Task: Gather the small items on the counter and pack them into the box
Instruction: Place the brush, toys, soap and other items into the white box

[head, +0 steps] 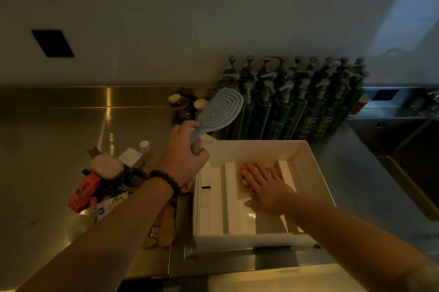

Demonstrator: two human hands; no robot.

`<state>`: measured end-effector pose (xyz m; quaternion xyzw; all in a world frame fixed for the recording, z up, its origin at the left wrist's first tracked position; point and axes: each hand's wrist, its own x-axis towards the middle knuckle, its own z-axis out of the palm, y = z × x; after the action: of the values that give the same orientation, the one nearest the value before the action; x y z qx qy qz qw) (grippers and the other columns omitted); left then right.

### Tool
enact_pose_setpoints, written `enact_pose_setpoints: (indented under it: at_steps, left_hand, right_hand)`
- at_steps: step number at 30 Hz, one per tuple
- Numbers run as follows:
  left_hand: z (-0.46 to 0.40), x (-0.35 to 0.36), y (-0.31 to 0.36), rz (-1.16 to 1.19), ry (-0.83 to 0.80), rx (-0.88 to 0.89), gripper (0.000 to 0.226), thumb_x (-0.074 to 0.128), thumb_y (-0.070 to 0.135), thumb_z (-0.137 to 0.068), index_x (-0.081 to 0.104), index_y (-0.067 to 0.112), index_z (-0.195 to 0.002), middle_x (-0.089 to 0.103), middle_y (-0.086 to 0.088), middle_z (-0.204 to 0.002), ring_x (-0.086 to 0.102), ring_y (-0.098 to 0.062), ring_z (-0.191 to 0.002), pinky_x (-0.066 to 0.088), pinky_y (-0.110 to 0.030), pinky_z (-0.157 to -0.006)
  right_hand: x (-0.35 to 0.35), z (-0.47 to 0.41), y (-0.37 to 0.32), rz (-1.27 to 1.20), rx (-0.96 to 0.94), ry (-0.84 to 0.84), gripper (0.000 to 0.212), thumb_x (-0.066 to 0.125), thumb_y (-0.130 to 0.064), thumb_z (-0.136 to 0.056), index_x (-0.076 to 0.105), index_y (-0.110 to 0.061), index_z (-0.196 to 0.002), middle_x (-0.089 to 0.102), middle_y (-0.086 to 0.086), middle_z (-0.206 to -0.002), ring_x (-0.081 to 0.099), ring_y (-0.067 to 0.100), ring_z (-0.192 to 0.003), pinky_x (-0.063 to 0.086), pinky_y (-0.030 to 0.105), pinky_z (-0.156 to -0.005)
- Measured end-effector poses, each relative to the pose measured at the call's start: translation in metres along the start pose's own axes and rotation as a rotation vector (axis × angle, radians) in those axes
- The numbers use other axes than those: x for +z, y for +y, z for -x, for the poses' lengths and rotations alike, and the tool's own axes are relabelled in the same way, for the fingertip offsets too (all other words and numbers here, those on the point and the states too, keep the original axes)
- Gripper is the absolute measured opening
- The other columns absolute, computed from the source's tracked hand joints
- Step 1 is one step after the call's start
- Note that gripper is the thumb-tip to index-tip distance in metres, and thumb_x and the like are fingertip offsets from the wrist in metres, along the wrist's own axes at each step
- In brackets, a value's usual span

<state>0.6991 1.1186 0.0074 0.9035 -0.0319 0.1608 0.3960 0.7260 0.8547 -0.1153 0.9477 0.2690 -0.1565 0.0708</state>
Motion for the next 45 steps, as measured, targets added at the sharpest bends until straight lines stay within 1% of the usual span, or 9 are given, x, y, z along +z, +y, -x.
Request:
enact_pose_setpoints:
  at_steps: [5, 9, 13, 17, 20, 26, 31, 39, 45]
  left_hand:
    - [0.002, 0.021, 0.017, 0.069, -0.051, -0.033, 0.048, 0.064, 0.017, -0.071, 0.043, 0.035, -0.111, 0.040, 0.009, -0.098, 0.047, -0.003, -0.076, 0.033, -0.014, -0.058]
    - [-0.004, 0.032, 0.029, 0.137, -0.083, -0.018, 0.048, 0.064, 0.019, -0.071, 0.042, 0.036, -0.110, 0.041, 0.010, -0.103, 0.048, -0.003, -0.082, 0.039, -0.016, -0.063]
    - [-0.012, 0.038, 0.042, 0.245, -0.114, -0.065, 0.050, 0.066, 0.017, -0.070, 0.045, 0.033, -0.113, 0.047, 0.004, -0.108, 0.052, -0.006, -0.085, 0.044, -0.018, -0.063]
    - [-0.013, 0.041, 0.049, 0.434, -0.166, -0.136, 0.051, 0.072, 0.021, -0.074, 0.044, 0.032, -0.116, 0.052, 0.005, -0.103, 0.060, -0.013, -0.087, 0.055, -0.028, -0.069]
    - [-0.010, 0.040, 0.054, 0.551, -0.232, -0.148, 0.050, 0.070, 0.038, -0.079, 0.043, 0.029, -0.121, 0.052, 0.005, -0.108, 0.060, -0.010, -0.092, 0.053, -0.020, -0.067]
    - [-0.010, 0.034, 0.045, 0.463, -0.159, -0.124, 0.023, 0.058, 0.032, -0.089, 0.050, 0.027, -0.109, 0.054, 0.010, -0.099, 0.055, -0.004, -0.084, 0.041, -0.016, -0.061]
    - [-0.010, 0.026, 0.023, 0.345, -0.135, -0.037, 0.032, 0.059, 0.015, -0.086, 0.048, 0.031, -0.111, 0.049, 0.016, -0.101, 0.052, 0.000, -0.089, 0.039, -0.012, -0.063]
    - [-0.009, 0.026, 0.004, 0.234, -0.141, 0.019, 0.039, 0.060, 0.010, -0.085, 0.049, 0.028, -0.118, 0.050, 0.011, -0.106, 0.051, 0.000, -0.090, 0.041, -0.013, -0.066]
    - [-0.009, 0.025, 0.006, 0.202, -0.191, 0.100, 0.038, 0.060, 0.012, -0.085, 0.051, 0.027, -0.119, 0.050, 0.014, -0.104, 0.051, 0.001, -0.088, 0.040, -0.010, -0.065]
  right_hand:
    - [-0.021, 0.006, -0.008, -0.076, 0.020, -0.091, 0.093, 0.040, -0.062, -0.090, -0.026, -0.028, -0.144, -0.035, -0.001, -0.149, -0.032, 0.026, -0.137, -0.014, 0.054, -0.113]
    - [-0.067, 0.011, -0.037, -0.480, 0.008, 0.217, 0.071, 0.053, -0.045, -0.091, 0.020, -0.026, -0.150, 0.015, 0.003, -0.159, 0.011, 0.024, -0.146, 0.015, 0.048, -0.118]
    - [-0.113, 0.031, -0.068, -1.179, -0.093, 0.293, 0.056, 0.069, -0.043, -0.081, 0.044, -0.042, -0.131, 0.056, -0.018, -0.128, 0.056, -0.001, -0.112, 0.050, 0.026, -0.096]
    - [-0.119, 0.043, -0.075, -1.442, 0.001, 0.437, 0.041, 0.068, -0.021, -0.085, 0.055, -0.027, -0.124, 0.064, -0.004, -0.116, 0.066, 0.010, -0.099, 0.057, 0.036, -0.086]
    - [-0.118, 0.049, -0.075, -1.522, 0.076, 0.516, 0.045, 0.066, -0.015, -0.085, 0.052, -0.025, -0.127, 0.063, 0.002, -0.118, 0.068, 0.015, -0.096, 0.059, 0.038, -0.080]
    - [-0.113, 0.064, -0.031, -1.171, 0.248, 0.537, 0.038, 0.062, -0.011, -0.086, 0.054, -0.023, -0.121, 0.063, 0.001, -0.107, 0.066, 0.013, -0.091, 0.058, 0.030, -0.073]
    - [-0.080, 0.061, 0.022, -0.755, 0.498, 0.443, 0.034, 0.058, -0.012, -0.088, 0.055, -0.018, -0.122, 0.061, 0.004, -0.109, 0.060, 0.018, -0.096, 0.049, 0.029, -0.077]
    - [-0.045, 0.022, 0.026, -0.378, 0.551, 0.350, 0.028, 0.056, -0.027, -0.091, 0.051, -0.023, -0.118, 0.053, 0.003, -0.118, 0.058, 0.020, -0.098, 0.052, 0.034, -0.084]
    - [-0.066, 0.028, 0.031, -0.634, 0.625, 0.362, 0.026, 0.063, -0.031, -0.088, 0.055, -0.021, -0.112, 0.060, 0.003, -0.113, 0.055, 0.014, -0.089, 0.047, 0.030, -0.075]
